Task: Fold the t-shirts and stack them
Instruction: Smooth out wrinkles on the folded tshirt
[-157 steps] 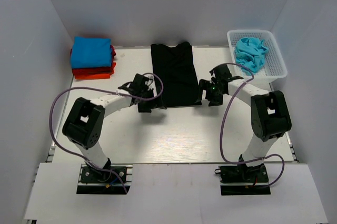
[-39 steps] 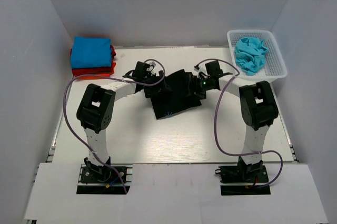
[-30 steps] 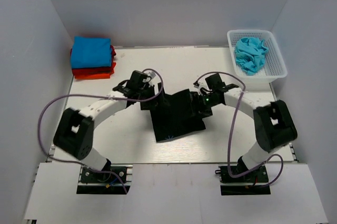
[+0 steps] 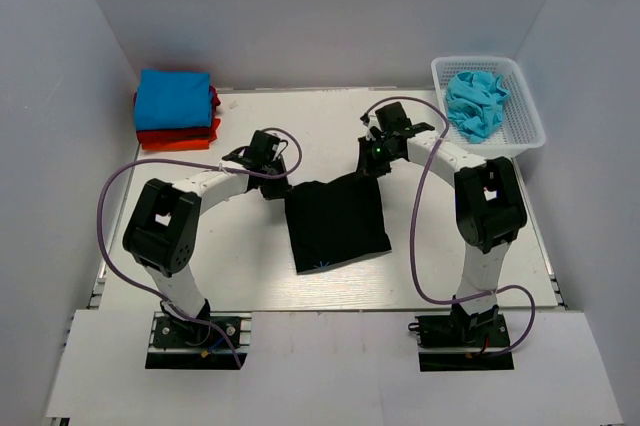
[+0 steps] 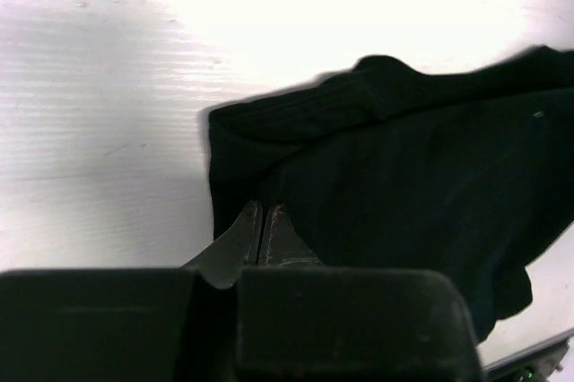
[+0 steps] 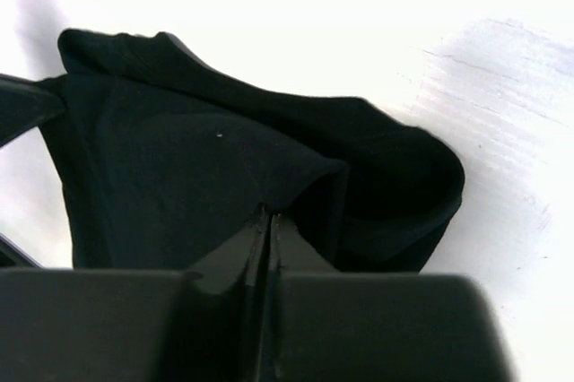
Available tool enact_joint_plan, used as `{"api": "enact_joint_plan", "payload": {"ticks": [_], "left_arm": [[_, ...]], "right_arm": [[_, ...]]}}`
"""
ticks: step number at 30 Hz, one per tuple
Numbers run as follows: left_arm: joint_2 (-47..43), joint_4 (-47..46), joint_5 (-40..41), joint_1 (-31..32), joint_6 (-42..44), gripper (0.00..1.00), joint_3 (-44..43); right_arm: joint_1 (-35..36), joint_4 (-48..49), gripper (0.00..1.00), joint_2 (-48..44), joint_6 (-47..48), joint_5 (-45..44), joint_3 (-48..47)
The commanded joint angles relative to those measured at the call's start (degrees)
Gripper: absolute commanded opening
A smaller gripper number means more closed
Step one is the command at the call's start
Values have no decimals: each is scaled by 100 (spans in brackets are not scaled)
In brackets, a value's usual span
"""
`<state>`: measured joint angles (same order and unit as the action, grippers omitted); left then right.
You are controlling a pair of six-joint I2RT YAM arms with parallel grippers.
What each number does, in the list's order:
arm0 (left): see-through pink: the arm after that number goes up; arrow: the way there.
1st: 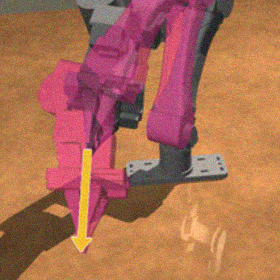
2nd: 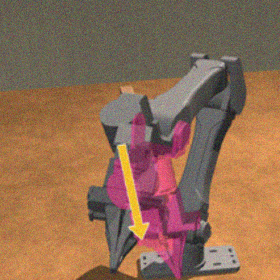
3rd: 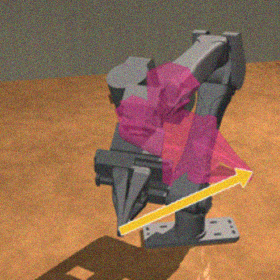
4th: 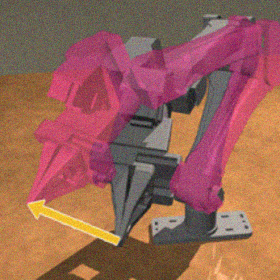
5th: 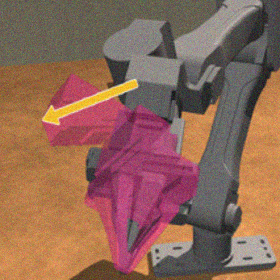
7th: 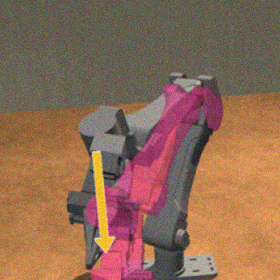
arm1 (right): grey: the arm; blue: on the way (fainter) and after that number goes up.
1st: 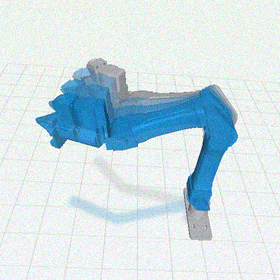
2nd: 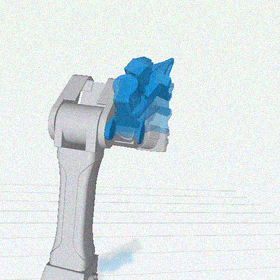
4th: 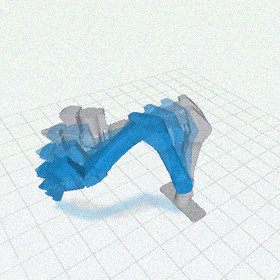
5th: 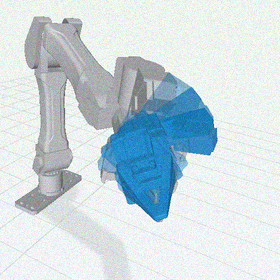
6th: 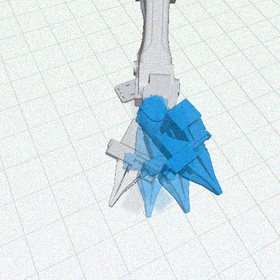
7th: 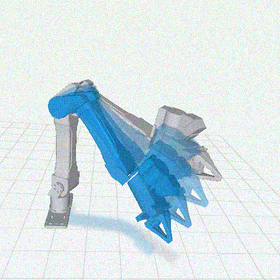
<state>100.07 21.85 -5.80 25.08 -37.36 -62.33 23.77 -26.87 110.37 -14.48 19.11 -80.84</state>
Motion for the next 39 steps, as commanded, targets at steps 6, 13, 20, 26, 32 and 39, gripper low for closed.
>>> {"api": "enact_joint_plan", "payload": {"ticks": [6, 13, 20, 26, 32, 39], "left_arm": [[-819, -435, -202, 67, 325, 0, -79], [-1956, -708, -693, 67, 546, 0, 255], [-1667, -866, -695, 67, 546, 0, 107], [-815, -1139, -449, 14, 730, 0, -499], [143, -1200, -230, -38, 801, 0, -1202], [1268, -1060, -201, -38, 854, 0, -2090]], "right_arm": [[5, 235, 0, -925, -72, -362, 164], [-83, 77, 0, -2289, -695, -953, 1007], [-259, 7, 0, -2433, -1012, -1489, 1246], [-522, -72, 0, -2002, -1197, -2137, 930], [-812, 304, 0, -1449, -952, -1571, 719], [-962, 261, 0, -693, -1126, -1883, 428]]}}
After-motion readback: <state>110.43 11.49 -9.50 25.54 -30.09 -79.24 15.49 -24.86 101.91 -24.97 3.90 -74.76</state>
